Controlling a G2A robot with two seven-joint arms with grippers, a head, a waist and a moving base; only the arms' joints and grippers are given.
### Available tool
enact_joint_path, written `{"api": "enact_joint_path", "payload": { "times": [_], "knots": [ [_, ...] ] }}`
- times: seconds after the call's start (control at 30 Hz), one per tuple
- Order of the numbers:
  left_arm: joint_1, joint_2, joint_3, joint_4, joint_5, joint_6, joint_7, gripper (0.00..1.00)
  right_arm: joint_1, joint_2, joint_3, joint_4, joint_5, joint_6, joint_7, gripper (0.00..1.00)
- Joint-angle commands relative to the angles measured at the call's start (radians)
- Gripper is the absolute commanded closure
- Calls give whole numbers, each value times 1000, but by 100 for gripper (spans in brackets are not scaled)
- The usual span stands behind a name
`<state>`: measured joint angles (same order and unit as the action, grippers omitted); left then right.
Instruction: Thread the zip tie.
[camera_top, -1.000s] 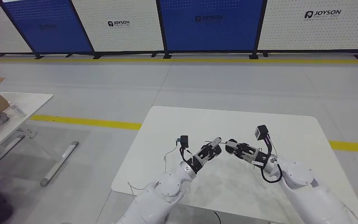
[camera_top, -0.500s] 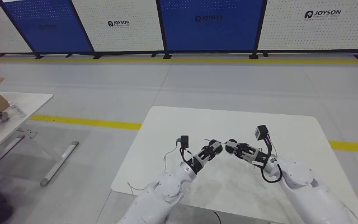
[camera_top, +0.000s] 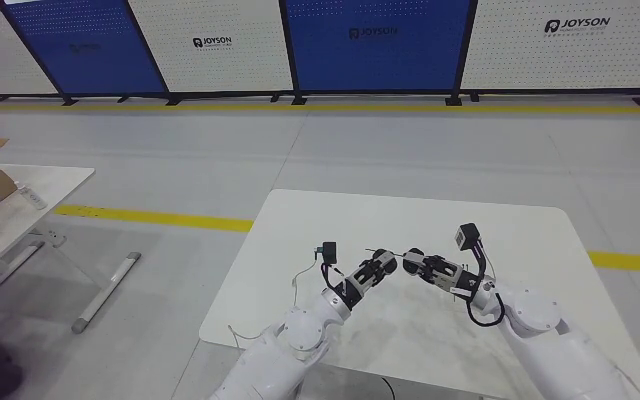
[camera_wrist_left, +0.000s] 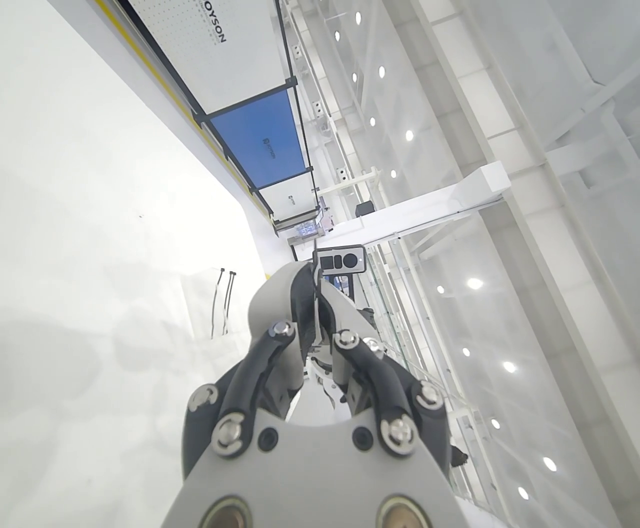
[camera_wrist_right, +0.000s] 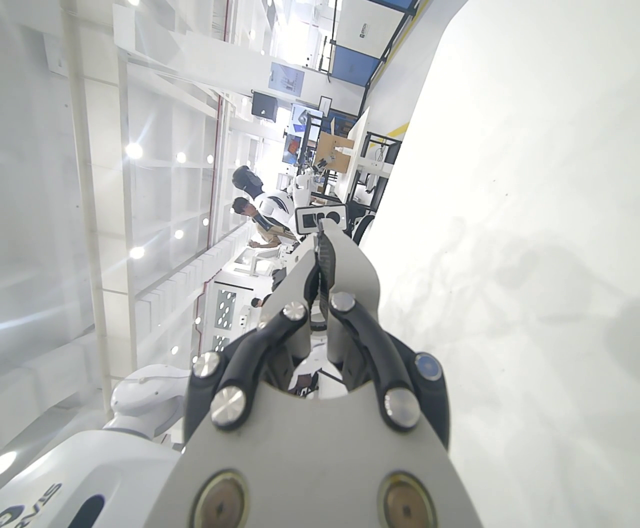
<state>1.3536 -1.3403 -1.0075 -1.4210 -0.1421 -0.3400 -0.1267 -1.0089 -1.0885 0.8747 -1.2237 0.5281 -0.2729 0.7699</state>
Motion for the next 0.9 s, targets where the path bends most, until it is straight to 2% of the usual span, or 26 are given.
{"api": "enact_joint_path", "payload": {
  "times": [0.0,0.13,0.2,0.77,0.8,0.83,0.87],
  "knots": [
    [0,-1,0,0,-1,0,0,72,0,0,0,0,0,0,0,100],
    [-2,-2,-1,2,-1,0,1,93,0,0,0,0,0,0,0,100],
    [-2,-3,-1,3,-1,0,2,100,0,0,0,0,0,0,0,100],
    [-3,-8,-3,8,9,0,5,100,0,0,0,0,0,0,0,100],
    [-3,-9,-3,8,12,0,5,100,-2,0,0,-1,0,2,-3,75],
    [-2,-9,-2,8,15,0,5,100,-8,-1,0,-9,-3,10,-7,0],
    [-1,-8,-2,9,21,0,1,100,-11,0,5,-17,0,23,0,0]
  ]
}}
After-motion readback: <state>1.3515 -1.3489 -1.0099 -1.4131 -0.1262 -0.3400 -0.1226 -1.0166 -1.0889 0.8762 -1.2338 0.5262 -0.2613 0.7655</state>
